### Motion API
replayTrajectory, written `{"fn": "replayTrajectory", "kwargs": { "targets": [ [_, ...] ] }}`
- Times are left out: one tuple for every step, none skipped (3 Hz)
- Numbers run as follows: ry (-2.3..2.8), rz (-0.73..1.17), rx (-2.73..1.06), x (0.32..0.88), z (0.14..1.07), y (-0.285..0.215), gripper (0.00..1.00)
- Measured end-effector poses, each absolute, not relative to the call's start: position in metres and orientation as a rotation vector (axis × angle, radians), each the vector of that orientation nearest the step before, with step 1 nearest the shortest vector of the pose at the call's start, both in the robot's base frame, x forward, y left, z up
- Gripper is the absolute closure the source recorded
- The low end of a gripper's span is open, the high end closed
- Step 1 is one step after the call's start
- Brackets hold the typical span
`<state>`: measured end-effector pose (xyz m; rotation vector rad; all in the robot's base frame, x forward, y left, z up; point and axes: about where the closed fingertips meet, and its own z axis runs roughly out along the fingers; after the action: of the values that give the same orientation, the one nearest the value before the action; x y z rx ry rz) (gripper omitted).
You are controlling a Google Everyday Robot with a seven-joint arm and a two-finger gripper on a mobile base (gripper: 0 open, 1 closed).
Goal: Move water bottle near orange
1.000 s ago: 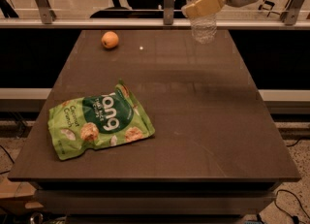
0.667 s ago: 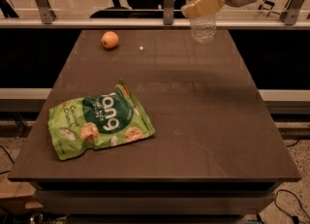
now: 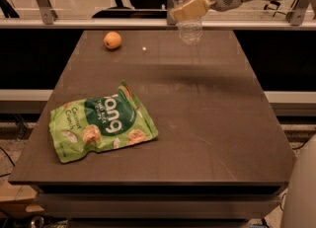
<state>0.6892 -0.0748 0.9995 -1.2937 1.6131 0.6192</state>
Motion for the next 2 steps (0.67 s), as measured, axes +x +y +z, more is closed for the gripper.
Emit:
{"fn": "replayTrajectory", "kwargs": {
  "targets": [
    [1.577, 0.641, -1.275, 0.703, 0.994, -0.059, 1.0],
    [1.536, 0.655, -1.256, 0.716, 0.992, -0.044, 1.0]
  ]
}}
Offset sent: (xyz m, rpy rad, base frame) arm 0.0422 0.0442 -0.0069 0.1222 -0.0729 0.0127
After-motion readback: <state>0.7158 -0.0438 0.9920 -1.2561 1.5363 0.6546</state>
